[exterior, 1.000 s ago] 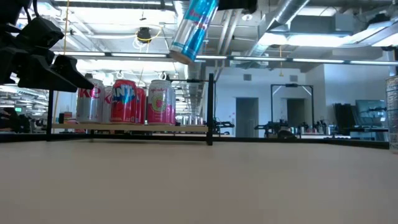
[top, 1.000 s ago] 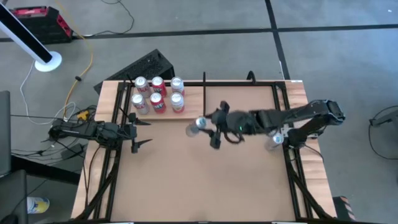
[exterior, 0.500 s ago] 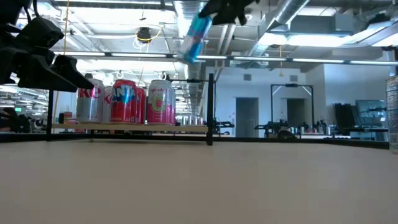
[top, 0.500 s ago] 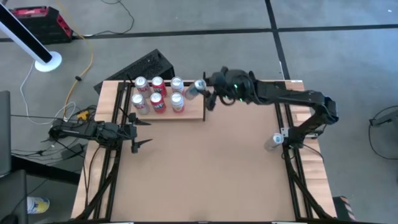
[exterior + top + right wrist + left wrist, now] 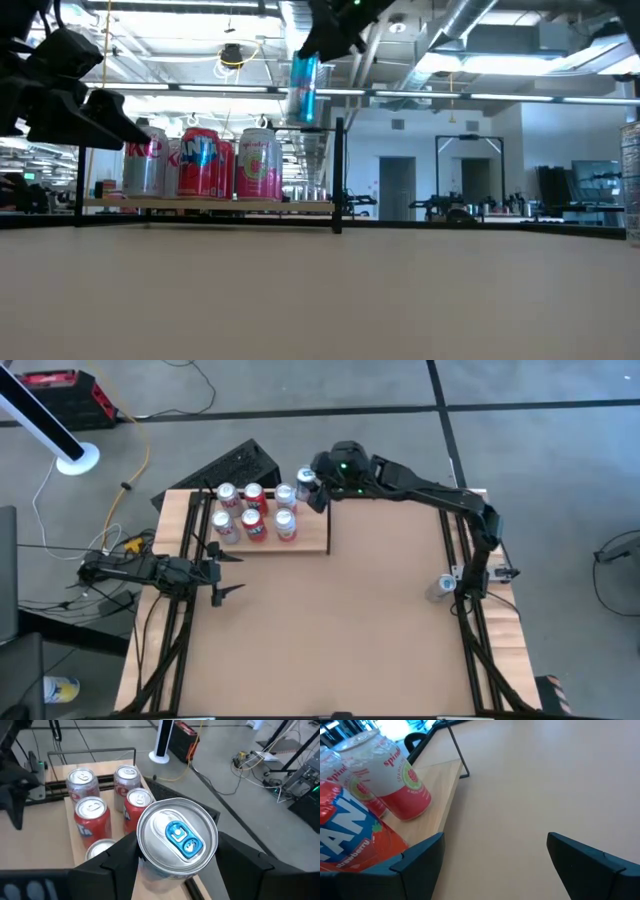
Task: Place canned beverage on shelf
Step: Put the bottom blue soda can on the shelf
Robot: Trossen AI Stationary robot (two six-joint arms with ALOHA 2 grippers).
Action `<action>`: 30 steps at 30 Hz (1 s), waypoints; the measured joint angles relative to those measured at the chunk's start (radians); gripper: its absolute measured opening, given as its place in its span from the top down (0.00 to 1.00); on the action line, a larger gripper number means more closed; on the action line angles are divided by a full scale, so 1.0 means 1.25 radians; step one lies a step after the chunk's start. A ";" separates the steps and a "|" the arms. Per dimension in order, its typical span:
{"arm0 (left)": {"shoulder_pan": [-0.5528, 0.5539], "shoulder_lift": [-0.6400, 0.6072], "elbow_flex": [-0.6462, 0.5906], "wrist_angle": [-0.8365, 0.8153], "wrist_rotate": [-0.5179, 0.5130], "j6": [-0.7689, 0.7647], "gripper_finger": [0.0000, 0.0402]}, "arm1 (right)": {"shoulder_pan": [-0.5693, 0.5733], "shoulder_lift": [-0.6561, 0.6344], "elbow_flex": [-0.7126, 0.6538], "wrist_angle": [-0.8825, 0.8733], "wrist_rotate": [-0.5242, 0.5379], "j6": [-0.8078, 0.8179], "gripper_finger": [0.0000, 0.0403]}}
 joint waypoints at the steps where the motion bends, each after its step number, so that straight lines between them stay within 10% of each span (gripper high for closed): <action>1: 0.000 0.000 0.000 0.000 -0.001 0.000 0.16 | -0.003 0.014 0.018 -0.012 0.000 -0.009 0.37; 30: 0.000 0.001 0.000 0.001 -0.001 0.000 0.16 | -0.088 0.208 0.090 -0.141 -0.121 -0.030 0.36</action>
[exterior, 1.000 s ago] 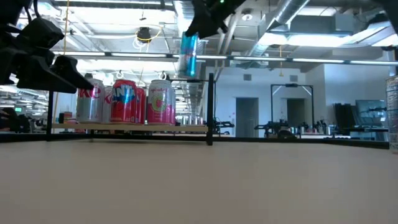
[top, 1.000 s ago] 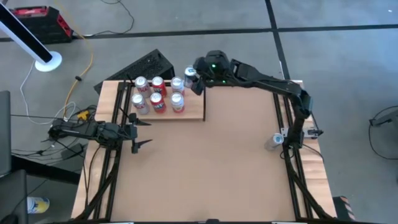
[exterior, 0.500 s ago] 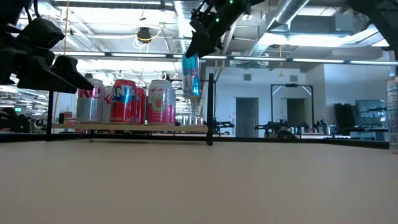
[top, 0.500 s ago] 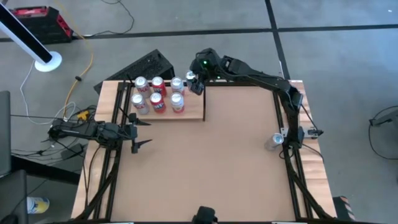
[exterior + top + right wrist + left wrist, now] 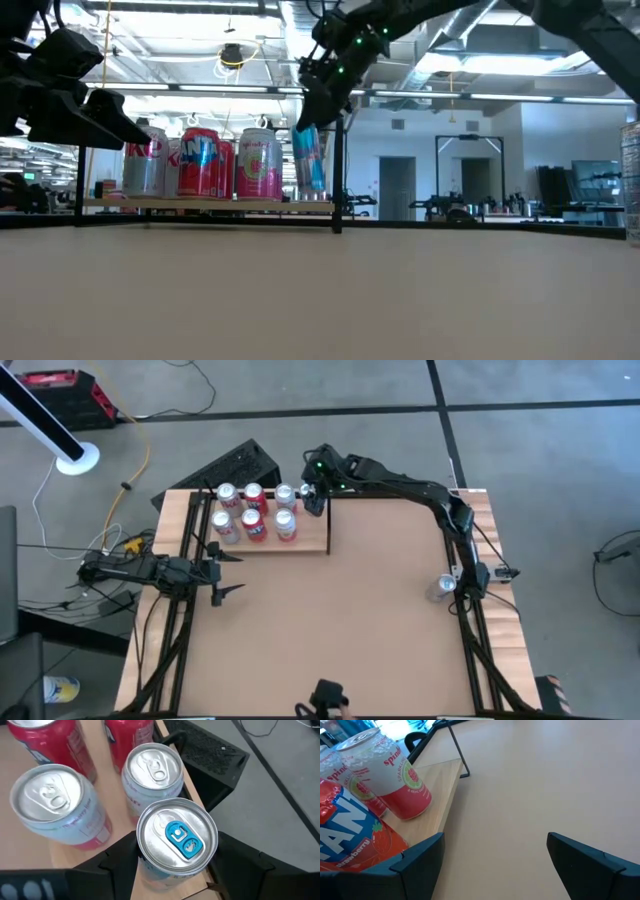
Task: Place canned beverage on shelf
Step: Put the bottom blue soda can on the shelf
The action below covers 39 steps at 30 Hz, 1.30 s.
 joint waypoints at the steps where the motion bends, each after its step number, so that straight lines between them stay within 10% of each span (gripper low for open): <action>1: 0.000 0.000 0.000 0.000 0.000 0.000 0.16 | -0.002 0.003 0.000 0.002 0.000 -0.003 0.36; 39: 0.000 0.000 0.000 0.000 0.000 0.000 0.16 | -0.029 0.019 0.000 -0.003 0.002 0.030 0.34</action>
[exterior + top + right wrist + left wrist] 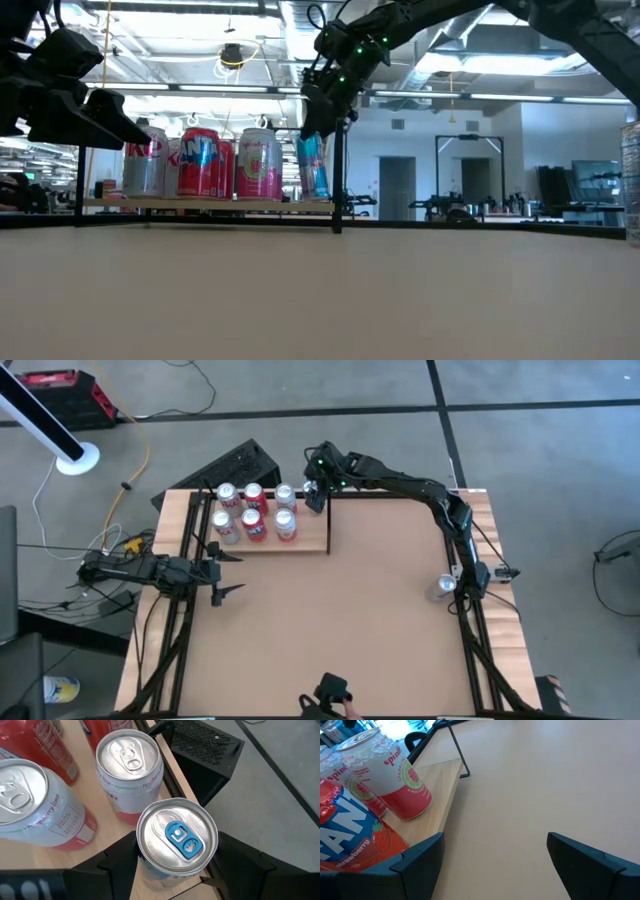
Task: Place canned beverage on shelf
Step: Put the bottom blue soda can on the shelf
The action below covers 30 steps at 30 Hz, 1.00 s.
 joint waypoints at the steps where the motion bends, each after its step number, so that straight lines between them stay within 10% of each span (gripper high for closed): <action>1: 0.000 0.000 0.000 0.000 0.000 0.000 0.16 | 0.000 0.000 0.000 -0.003 0.000 0.000 0.34; 30: 0.000 0.000 0.000 0.000 0.000 0.000 0.16 | 0.000 -0.001 0.001 -0.013 0.001 -0.001 0.34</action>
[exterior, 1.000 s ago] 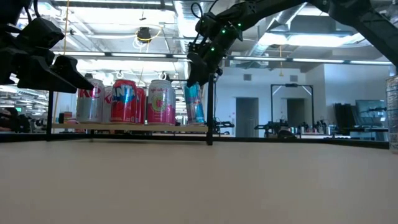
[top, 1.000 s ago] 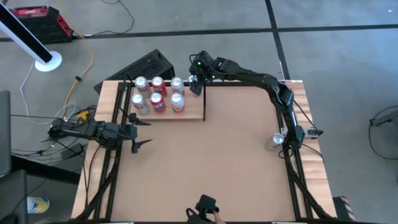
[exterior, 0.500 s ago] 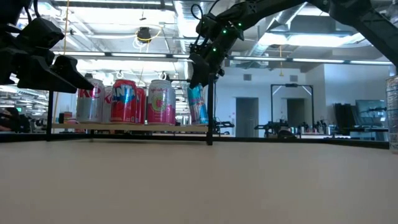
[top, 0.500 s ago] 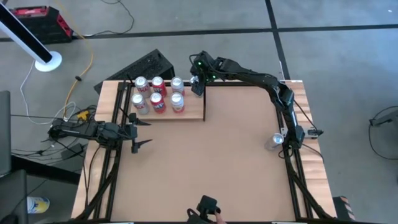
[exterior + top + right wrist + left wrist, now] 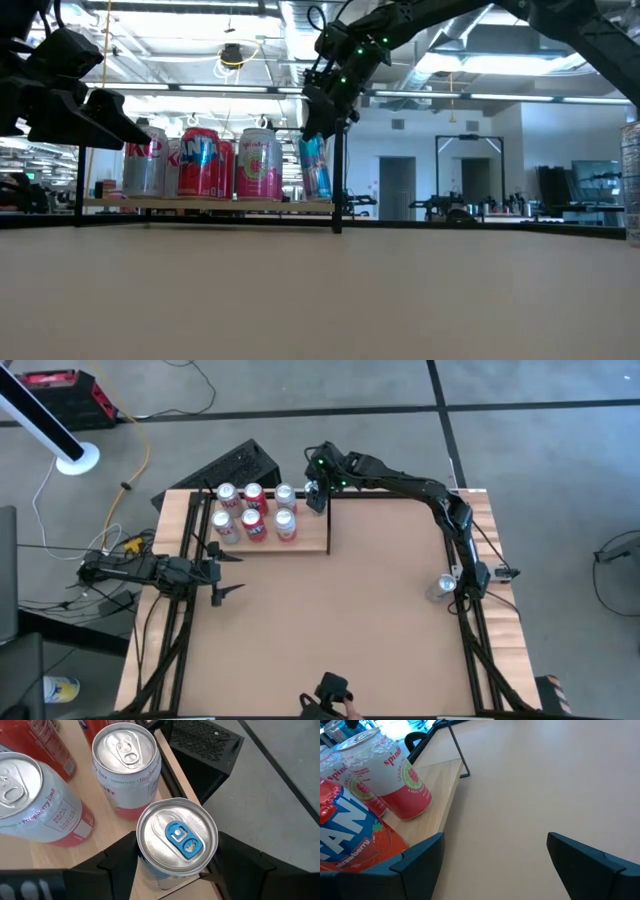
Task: Place canned beverage on shelf
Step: Put the bottom blue soda can on the shelf
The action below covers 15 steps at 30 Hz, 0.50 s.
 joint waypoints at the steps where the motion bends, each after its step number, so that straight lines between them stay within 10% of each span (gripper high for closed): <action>1: 0.000 0.000 0.000 0.000 0.000 0.000 0.16 | 0.000 0.000 0.000 0.001 0.000 0.000 0.34; 15: 0.000 0.000 0.000 0.000 0.000 0.000 0.16 | 0.005 0.000 0.000 0.003 0.003 0.003 0.34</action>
